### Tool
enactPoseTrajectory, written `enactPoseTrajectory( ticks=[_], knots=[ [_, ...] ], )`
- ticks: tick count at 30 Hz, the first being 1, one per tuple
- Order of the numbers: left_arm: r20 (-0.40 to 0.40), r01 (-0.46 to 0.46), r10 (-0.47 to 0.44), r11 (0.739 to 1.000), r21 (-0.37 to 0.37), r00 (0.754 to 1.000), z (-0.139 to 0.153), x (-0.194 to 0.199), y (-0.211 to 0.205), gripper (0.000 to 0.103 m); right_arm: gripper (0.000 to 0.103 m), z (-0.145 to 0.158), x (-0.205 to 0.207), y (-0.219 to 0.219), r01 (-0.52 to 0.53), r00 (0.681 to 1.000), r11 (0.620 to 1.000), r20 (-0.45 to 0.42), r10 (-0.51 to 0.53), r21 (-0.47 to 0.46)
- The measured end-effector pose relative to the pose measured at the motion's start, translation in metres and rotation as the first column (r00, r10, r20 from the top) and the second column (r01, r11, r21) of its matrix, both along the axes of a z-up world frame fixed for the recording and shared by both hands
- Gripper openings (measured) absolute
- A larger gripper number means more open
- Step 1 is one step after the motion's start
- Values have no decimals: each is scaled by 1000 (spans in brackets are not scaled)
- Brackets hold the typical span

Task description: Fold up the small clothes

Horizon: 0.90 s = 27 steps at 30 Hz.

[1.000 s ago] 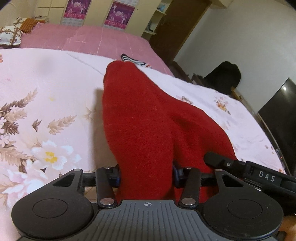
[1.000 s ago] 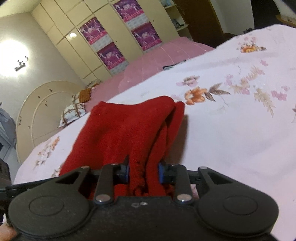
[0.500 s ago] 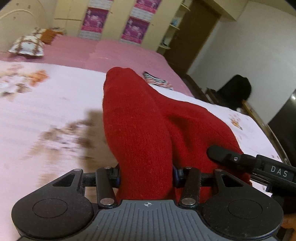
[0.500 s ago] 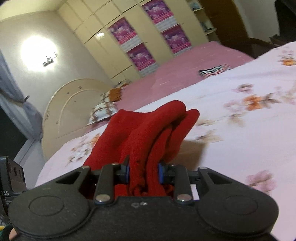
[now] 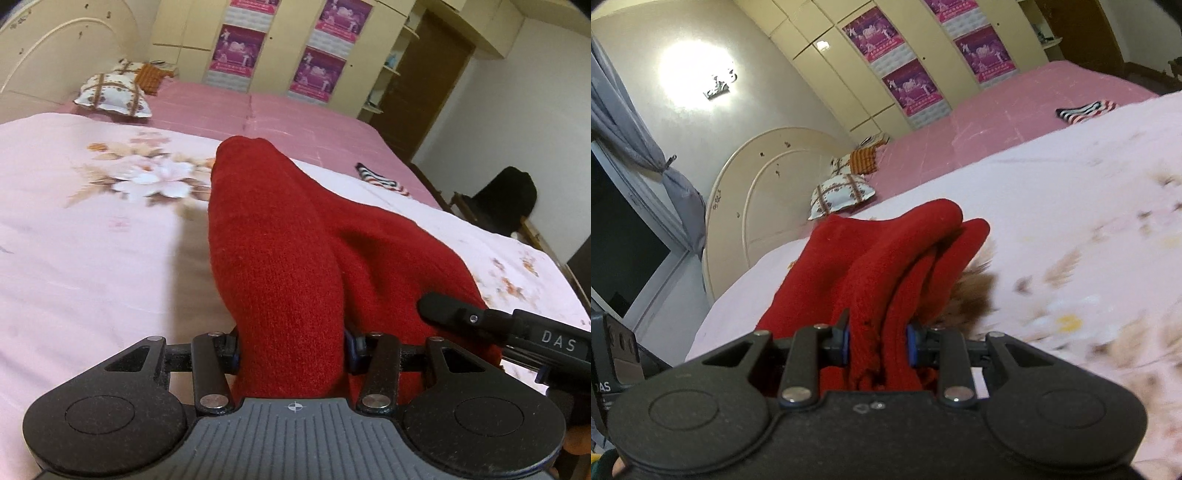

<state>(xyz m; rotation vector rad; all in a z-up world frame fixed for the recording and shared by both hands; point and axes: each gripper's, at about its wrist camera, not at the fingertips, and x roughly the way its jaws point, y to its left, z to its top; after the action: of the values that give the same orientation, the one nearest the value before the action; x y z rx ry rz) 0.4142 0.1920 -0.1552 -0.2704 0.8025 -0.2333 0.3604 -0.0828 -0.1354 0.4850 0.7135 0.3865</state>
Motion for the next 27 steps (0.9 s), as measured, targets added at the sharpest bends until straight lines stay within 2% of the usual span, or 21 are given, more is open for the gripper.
enactPoseTrajectory(
  ticks=[3, 4, 6, 8, 9, 12, 18, 23, 27],
  knots=[
    [-19, -11, 11, 1000, 11, 1000, -21, 6, 20, 49, 26, -13, 8, 17, 0, 1000, 1000, -25, 0, -5],
    [-38, -9, 9, 1000, 9, 999, -32, 9, 26, 52, 26, -20, 9, 20, 2, 999, 1000, -42, -3, -8],
    [-35, -19, 19, 1000, 3, 999, -46, 7, 31, 74, 27, -34, 9, 25, 21, 997, 999, -69, -23, -31],
    [-28, -23, 23, 1000, 12, 999, -52, 7, 33, 85, 29, -46, 11, 23, 55, 994, 997, -95, -60, -56],
    [-29, -25, 25, 1000, 12, 999, -54, 6, 34, 88, 32, -52, 11, 18, 70, 991, 996, -110, -75, -55],
    [-28, -34, 35, 999, 27, 999, -51, 5, 34, 88, 35, -57, 6, 14, 93, 988, 994, -115, -100, -65],
    [24, -31, 29, 997, 74, 999, -26, -27, 39, 88, 31, -22, -14, 22, 128, 990, 977, -39, -137, -169],
    [-12, -17, 18, 996, 89, 1000, -33, -47, 35, 88, 30, 10, -49, 45, 43, 998, 960, 60, -28, -276],
    [-62, -21, 28, 993, 114, 998, -49, -50, 26, 88, 25, 1, -69, 66, -23, 999, 950, 26, 33, -312]
  ],
)
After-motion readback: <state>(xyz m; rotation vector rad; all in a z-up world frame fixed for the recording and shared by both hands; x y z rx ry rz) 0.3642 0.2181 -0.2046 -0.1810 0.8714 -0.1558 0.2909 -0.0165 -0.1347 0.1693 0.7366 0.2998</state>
